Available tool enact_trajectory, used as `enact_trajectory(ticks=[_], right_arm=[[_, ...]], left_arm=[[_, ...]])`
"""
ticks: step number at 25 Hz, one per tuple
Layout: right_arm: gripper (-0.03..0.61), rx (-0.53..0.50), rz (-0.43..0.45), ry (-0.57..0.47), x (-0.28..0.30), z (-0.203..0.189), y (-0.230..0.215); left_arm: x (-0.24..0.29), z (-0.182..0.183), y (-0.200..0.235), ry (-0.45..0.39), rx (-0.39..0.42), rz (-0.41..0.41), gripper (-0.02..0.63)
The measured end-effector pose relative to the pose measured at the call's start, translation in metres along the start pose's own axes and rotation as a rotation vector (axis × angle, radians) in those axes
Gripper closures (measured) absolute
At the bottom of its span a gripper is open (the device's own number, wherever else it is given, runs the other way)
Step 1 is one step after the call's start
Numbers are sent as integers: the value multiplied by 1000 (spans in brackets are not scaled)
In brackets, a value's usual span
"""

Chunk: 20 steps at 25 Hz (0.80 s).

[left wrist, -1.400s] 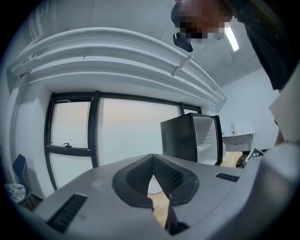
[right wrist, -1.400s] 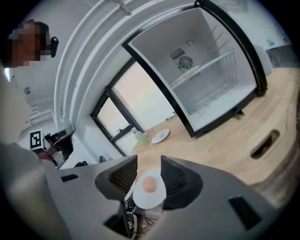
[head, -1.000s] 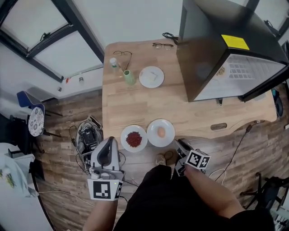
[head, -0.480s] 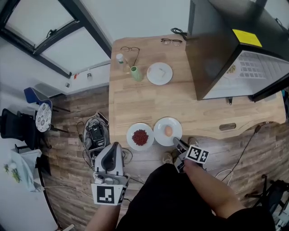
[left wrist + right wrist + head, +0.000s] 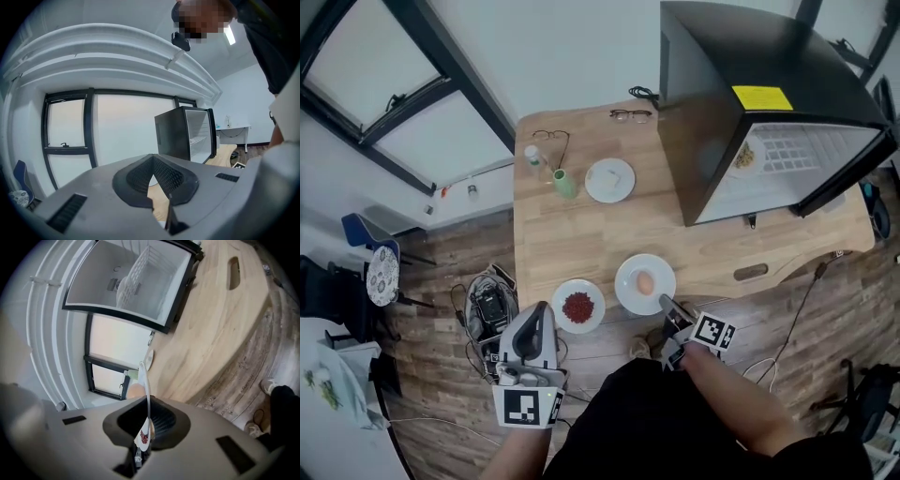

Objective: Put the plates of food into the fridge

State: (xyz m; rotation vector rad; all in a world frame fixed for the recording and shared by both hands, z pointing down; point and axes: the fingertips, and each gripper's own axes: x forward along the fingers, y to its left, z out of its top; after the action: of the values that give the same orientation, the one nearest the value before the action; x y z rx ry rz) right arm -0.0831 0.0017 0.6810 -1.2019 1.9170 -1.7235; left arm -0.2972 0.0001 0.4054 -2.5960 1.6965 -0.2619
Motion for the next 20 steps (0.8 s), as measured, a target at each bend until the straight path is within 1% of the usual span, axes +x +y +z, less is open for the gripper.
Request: enact_trajectory(ticks=[8,12,16,20], right_arm=[[549,-49,2,-121,-51,55,22],[549,-77,-22,-174,-81,82,23],[549,-65,-58,-251,-113,112,21],[549,-33,-88,-314,-137,142,25]], left_arm=[[26,20,-16,-63,-15,-59,611],[45,28,-29,-85,-22,-101,611],[65,38,-45,-110,-29,-136,611],[86,52,-58,-133,-39,-151,611]])
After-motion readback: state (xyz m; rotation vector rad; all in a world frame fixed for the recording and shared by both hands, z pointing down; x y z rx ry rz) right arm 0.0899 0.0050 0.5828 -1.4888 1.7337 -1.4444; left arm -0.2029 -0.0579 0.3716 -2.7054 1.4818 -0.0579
